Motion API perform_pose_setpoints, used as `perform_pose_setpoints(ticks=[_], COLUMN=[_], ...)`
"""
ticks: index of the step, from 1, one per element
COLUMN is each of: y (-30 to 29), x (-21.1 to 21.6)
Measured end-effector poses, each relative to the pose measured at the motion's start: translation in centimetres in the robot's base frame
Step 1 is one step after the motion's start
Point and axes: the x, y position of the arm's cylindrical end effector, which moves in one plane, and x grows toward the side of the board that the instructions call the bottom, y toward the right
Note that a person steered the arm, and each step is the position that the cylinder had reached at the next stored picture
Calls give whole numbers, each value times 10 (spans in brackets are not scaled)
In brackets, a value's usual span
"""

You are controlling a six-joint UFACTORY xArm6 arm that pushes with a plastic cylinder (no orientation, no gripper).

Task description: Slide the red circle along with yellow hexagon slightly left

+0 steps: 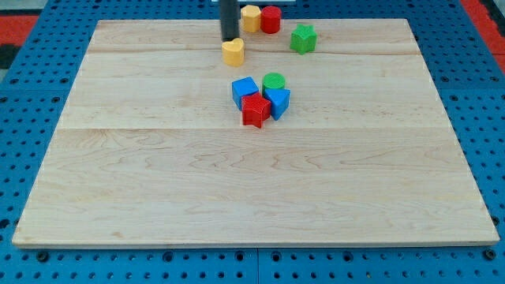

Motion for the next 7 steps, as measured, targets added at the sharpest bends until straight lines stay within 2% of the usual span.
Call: perform_pose_setpoints(ticks=[3, 4, 6, 7], y=[108, 122, 98, 44], x=[-8, -38, -46, -46])
